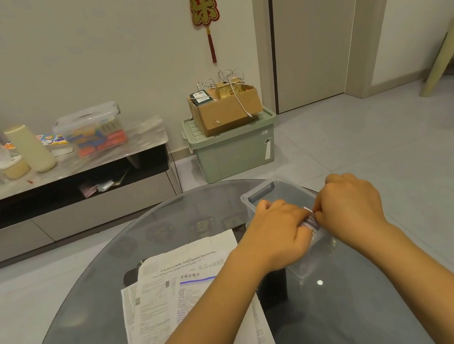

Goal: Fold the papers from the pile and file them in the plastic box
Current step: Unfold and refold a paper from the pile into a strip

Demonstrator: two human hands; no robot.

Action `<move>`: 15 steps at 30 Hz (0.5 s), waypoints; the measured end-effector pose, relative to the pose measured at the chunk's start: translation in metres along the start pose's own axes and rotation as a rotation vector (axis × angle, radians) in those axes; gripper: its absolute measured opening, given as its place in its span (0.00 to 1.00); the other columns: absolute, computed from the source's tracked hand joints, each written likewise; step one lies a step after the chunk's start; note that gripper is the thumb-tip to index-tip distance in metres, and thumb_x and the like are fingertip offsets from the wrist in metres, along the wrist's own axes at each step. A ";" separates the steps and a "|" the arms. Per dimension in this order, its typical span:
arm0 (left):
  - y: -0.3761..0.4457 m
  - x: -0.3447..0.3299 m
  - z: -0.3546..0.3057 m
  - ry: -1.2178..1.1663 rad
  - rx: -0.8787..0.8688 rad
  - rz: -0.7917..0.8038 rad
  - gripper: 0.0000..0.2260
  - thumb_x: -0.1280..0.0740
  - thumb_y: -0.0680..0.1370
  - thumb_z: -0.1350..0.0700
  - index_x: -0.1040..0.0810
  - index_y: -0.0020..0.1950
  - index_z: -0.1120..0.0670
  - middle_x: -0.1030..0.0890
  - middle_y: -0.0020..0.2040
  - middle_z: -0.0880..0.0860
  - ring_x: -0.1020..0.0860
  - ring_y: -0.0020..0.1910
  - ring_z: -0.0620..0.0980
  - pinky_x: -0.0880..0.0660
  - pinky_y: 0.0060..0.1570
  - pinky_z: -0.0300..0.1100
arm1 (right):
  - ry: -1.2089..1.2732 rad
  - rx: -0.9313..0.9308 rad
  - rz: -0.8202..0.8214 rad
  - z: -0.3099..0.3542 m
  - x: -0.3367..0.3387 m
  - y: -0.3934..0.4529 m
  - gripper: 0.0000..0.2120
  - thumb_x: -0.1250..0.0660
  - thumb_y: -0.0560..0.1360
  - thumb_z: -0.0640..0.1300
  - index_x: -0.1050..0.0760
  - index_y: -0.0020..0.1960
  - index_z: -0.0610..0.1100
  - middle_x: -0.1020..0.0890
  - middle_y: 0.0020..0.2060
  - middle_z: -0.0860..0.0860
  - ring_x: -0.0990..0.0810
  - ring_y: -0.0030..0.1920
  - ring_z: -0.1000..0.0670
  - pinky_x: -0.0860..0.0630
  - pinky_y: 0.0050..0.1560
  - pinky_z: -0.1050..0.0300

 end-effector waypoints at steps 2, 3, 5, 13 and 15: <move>0.000 0.000 0.000 0.018 0.017 0.009 0.33 0.59 0.69 0.45 0.27 0.65 0.53 0.22 0.59 0.52 0.29 0.57 0.49 0.40 0.61 0.47 | 0.137 -0.048 0.072 -0.006 -0.003 0.001 0.10 0.38 0.75 0.45 0.20 0.53 0.49 0.30 0.46 0.50 0.27 0.54 0.46 0.33 0.42 0.57; 0.000 -0.001 -0.001 0.027 0.023 0.017 0.32 0.58 0.71 0.45 0.28 0.67 0.53 0.22 0.60 0.52 0.30 0.58 0.49 0.40 0.62 0.47 | 0.208 -0.062 0.099 -0.007 -0.004 0.001 0.10 0.37 0.75 0.45 0.19 0.52 0.49 0.33 0.45 0.50 0.27 0.53 0.45 0.31 0.43 0.56; 0.001 0.000 -0.002 0.052 0.020 0.034 0.33 0.59 0.70 0.45 0.29 0.69 0.52 0.23 0.60 0.52 0.31 0.58 0.49 0.41 0.61 0.47 | 0.301 -0.067 0.122 -0.010 -0.007 0.001 0.08 0.36 0.75 0.43 0.19 0.50 0.47 0.34 0.45 0.49 0.26 0.49 0.45 0.28 0.44 0.55; 0.006 0.000 -0.007 0.197 0.078 0.155 0.29 0.58 0.74 0.46 0.32 0.71 0.43 0.32 0.67 0.50 0.37 0.64 0.48 0.45 0.63 0.47 | 0.587 -0.049 0.154 -0.028 -0.005 0.002 0.10 0.39 0.75 0.35 0.22 0.43 0.46 0.22 0.43 0.47 0.26 0.32 0.53 0.28 0.35 0.60; 0.006 0.000 -0.006 0.185 0.093 0.152 0.29 0.58 0.73 0.46 0.32 0.71 0.43 0.32 0.67 0.51 0.37 0.64 0.48 0.46 0.64 0.47 | 0.604 -0.041 0.152 -0.027 -0.008 0.002 0.10 0.39 0.76 0.35 0.21 0.46 0.45 0.23 0.44 0.47 0.27 0.33 0.53 0.29 0.36 0.60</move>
Point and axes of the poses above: each hand's wrist, its own y-axis towards the middle knuckle, its own x-axis out of the back of the hand, z = x × y, the point moved 4 cm from there along y, towards the middle knuckle
